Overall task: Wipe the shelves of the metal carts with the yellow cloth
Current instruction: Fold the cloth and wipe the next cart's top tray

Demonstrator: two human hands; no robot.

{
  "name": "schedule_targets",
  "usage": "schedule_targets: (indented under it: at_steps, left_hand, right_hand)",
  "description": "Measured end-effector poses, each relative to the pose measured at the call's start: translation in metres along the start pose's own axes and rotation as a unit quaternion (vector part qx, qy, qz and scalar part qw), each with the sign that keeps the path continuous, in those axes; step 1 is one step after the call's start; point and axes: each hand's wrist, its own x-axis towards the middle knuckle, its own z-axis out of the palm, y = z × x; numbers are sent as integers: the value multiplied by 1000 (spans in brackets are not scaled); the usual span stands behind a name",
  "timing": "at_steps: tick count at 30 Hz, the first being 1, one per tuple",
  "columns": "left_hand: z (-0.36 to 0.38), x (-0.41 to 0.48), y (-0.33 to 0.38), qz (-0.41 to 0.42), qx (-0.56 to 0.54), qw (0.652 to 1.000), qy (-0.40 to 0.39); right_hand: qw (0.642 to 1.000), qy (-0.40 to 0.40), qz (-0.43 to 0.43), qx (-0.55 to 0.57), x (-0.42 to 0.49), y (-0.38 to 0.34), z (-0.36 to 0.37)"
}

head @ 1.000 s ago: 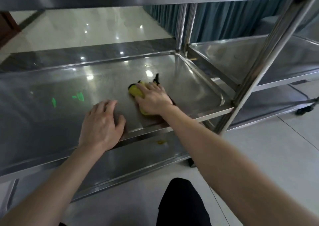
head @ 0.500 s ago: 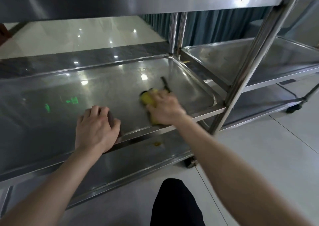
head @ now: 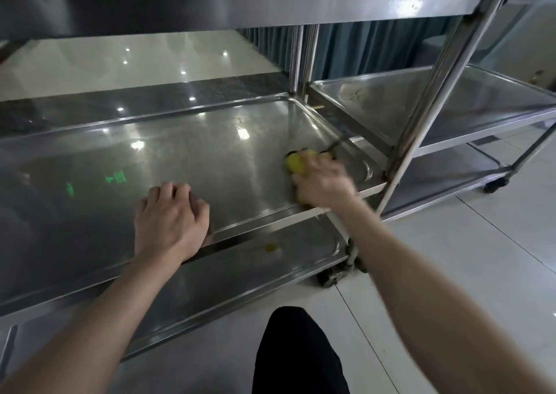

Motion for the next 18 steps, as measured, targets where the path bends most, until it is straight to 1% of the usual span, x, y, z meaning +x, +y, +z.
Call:
schedule_targets:
  at_steps: [1,2,4,5,7,8,9,10,12,13,14,15,16,18]
  left_hand:
    - [-1,0,0,-4,-4,1000,-2]
    - [-2,0,-1,-9,-13,1000,-8]
    - [-5,3,-3,-22,-42,999,-24]
    - [-8,4,-3,-28,-59,997,-33]
    - [-16,4,-3,-23,-84,995,-54]
    - [-22,3,-5,-9,-95,993,-63]
    - [-28,1,-9,7,-104,992,-72]
    - [-34,-3,-17,27,-105,992,-71]
    - [-45,-13,-43,57,-87,994,-40]
    - [-49,-20,-59,59,-74,995,-24]
    - [-52,-26,-77,53,-58,997,-13]
    - [-56,-32,-93,41,-43,998,-8]
    - [-59,-38,-108,22,-34,999,-9]
    - [-66,-47,-133,-18,-27,999,-5]
  right_hand:
    - [998,15,-60,-6,-11,-35,9]
    - [994,13,-109,8,-21,-69,20]
    - [985,-25,-154,68,-32,-111,28]
    - [982,-42,-163,89,-35,-117,24]
    - [979,-61,-166,103,-27,-93,15]
    - [983,-62,-139,99,-19,-70,10]
    - [991,-59,-87,88,-10,-42,4]
    - [996,-57,-17,71,0,-12,-2]
    - [992,-41,108,46,11,31,-7]
    - [990,-32,132,32,12,31,-5]
    - [991,-29,131,23,7,14,-2]
    - [994,-19,104,25,0,-16,5]
    - [998,-15,56,36,-10,-57,14]
    - [996,-23,-67,55,-35,-150,32]
